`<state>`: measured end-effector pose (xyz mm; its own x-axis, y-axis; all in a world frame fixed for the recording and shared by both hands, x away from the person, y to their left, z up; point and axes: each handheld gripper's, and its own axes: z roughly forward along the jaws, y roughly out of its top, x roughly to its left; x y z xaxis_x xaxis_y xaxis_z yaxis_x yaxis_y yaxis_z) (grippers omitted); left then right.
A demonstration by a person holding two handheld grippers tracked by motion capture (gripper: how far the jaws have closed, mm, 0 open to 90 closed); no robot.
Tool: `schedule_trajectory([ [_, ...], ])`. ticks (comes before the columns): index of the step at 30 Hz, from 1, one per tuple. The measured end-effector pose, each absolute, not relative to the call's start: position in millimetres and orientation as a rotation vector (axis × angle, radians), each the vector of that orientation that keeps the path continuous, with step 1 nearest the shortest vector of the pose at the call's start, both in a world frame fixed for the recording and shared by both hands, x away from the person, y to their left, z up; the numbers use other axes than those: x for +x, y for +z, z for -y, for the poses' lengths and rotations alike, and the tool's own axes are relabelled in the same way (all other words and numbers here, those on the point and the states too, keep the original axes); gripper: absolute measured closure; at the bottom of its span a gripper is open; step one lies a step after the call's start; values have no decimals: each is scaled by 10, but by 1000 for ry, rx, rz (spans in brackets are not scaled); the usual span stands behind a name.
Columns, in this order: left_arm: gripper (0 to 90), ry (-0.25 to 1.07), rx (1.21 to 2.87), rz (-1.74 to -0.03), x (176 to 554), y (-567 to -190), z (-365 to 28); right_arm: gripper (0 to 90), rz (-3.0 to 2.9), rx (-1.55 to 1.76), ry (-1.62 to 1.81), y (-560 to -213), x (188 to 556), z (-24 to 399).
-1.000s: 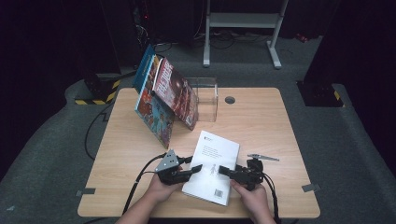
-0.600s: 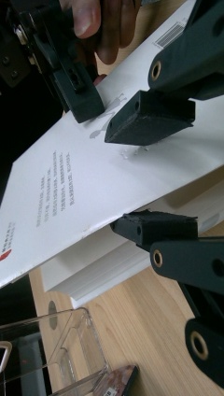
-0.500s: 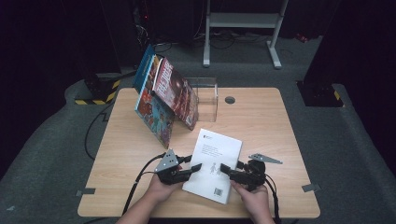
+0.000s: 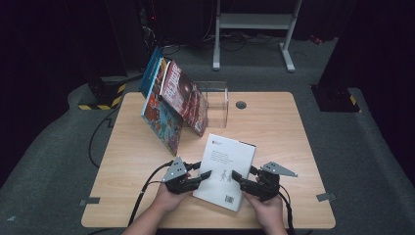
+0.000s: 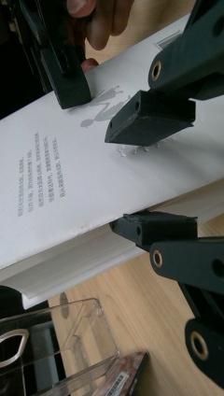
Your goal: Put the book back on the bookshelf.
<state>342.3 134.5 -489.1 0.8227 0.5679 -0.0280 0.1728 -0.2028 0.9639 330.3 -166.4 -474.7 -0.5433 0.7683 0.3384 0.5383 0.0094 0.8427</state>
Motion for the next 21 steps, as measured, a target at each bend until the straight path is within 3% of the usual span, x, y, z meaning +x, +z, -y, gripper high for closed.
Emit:
schedule_trajectory([
  [21,590,520,1758,-564,3361,-4845,-1305,377,-1929,1133,1489,-4599,3109,1600],
])
